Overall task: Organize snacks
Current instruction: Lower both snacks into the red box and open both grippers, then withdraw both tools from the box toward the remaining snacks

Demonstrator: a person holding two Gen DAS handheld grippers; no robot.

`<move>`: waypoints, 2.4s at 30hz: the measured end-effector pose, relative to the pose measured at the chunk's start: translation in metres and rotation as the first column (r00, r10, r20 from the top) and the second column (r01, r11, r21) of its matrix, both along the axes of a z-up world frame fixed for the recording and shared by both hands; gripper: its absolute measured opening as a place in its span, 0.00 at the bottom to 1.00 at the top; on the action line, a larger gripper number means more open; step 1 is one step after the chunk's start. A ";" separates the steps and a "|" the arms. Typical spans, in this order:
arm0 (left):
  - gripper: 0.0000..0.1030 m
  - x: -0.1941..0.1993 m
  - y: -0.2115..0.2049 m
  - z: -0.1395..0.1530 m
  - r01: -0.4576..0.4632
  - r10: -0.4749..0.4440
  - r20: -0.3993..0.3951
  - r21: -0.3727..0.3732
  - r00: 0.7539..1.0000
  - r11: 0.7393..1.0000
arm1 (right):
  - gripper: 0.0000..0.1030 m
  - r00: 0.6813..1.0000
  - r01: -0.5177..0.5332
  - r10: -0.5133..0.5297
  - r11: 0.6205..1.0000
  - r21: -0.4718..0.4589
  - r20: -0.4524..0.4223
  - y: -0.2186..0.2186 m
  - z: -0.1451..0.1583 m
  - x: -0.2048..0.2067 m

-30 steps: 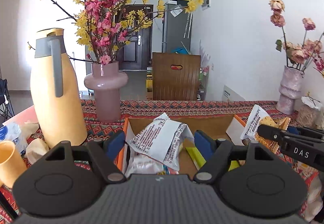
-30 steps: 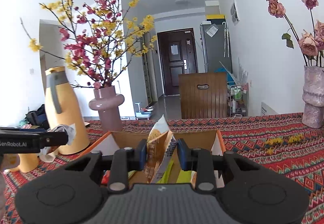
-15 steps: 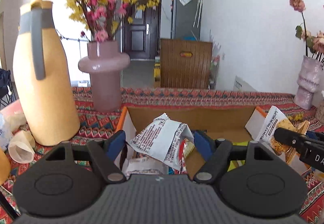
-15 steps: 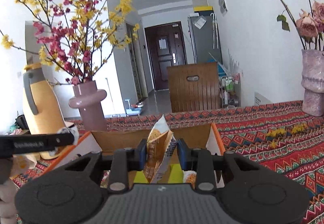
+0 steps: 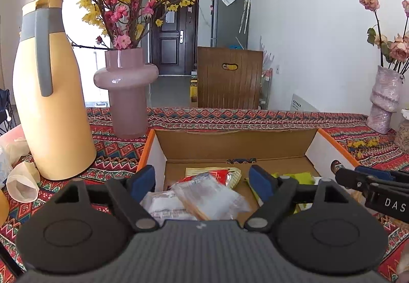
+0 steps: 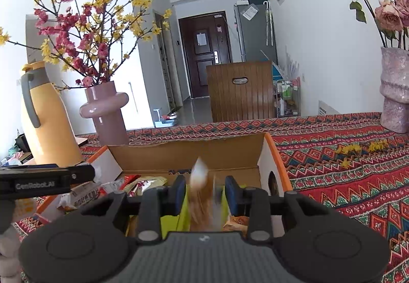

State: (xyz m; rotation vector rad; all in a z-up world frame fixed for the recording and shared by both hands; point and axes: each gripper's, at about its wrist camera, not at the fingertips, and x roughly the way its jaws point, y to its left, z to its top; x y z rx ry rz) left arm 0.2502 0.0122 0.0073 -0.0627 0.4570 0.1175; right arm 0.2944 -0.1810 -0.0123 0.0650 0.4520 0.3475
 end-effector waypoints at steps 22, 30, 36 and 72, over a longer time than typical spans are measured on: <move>1.00 -0.014 0.001 0.012 -0.034 0.036 0.051 -0.028 0.998 0.999 | 1.00 0.997 0.038 -0.039 0.999 0.018 0.060 -0.006 0.006 -0.012; 1.00 -0.032 -0.001 0.031 -0.024 0.026 0.052 -0.034 0.998 0.999 | 1.00 0.996 0.035 -0.036 0.999 0.011 0.082 -0.011 0.034 -0.034; 1.00 -0.057 0.005 0.036 -0.013 0.014 0.042 -0.030 0.999 0.999 | 1.00 0.995 0.013 -0.011 1.000 -0.015 0.104 -0.020 0.044 -0.061; 1.00 -0.126 0.047 -0.044 -0.027 0.026 -0.046 -0.026 0.999 0.999 | 1.00 0.996 0.045 -0.048 0.998 -0.038 -0.082 -0.062 -0.048 -0.107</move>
